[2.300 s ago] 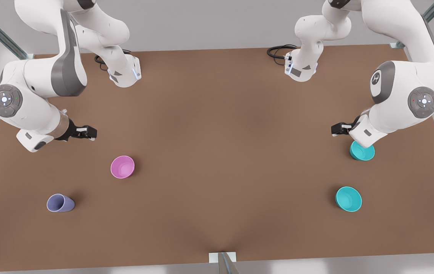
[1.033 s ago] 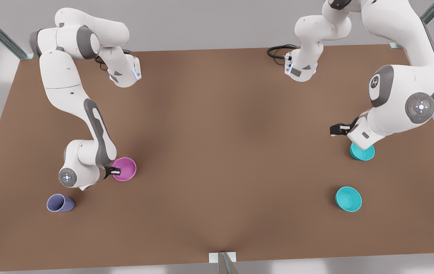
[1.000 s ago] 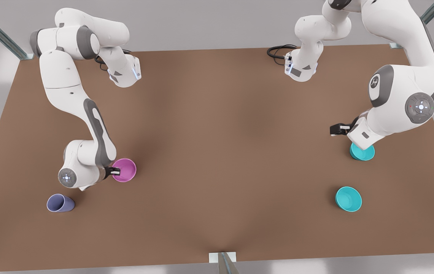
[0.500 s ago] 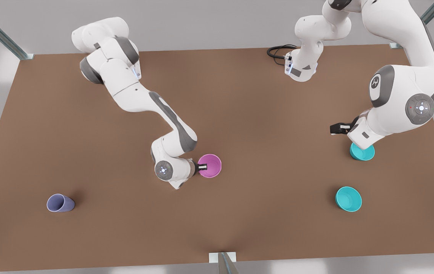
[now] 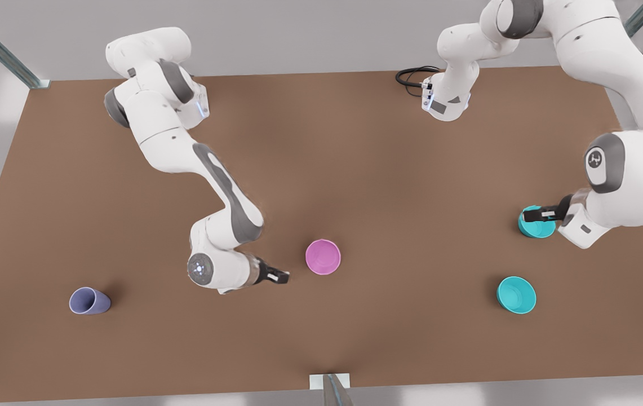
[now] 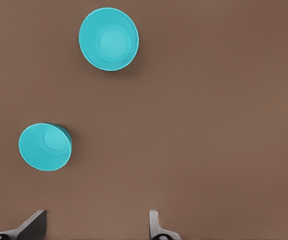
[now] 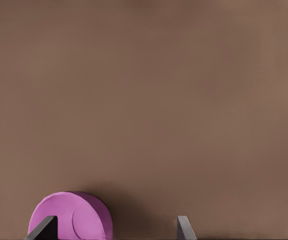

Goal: Stack the blue bowl on the pink bowl

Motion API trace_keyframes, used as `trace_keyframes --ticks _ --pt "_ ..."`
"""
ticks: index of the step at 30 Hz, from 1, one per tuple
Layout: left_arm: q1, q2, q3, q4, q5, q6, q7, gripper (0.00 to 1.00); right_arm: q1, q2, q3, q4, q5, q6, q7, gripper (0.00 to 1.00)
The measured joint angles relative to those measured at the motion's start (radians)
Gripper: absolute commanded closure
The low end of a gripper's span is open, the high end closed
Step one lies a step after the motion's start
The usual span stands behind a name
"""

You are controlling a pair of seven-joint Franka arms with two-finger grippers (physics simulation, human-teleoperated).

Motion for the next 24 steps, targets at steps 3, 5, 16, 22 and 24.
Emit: trace_keyframes --ticks 3,5,16,22,24 --pt "0.038 0.067 0.157 -0.107 -0.079 0.128 0.097 0.0 -0.144 -0.072 -0.002 -0.008 -0.063 -0.168 -0.009 0.0" --pt "0.056 0.128 0.245 -0.137 -0.144 0.216 0.175 0.0 -0.226 -0.121 -0.004 -0.004 -0.129 -0.26 -0.038 0.0" --pt "0.068 0.203 0.352 -0.375 -0.311 0.492 0.566 0.0 -0.186 -0.651 -0.069 -0.17 -0.406 -0.482 -0.313 0.0" --pt "0.052 0.247 0.353 -0.391 -0.354 0.533 0.703 0.4 -0.187 -0.662 -0.069 -0.194 -0.423 -0.494 -0.408 0.0" --pt "0.05 0.246 0.353 -0.391 -0.367 0.539 0.739 0.75 -0.186 -0.661 -0.069 -0.197 -0.424 -0.494 -0.434 0.0"
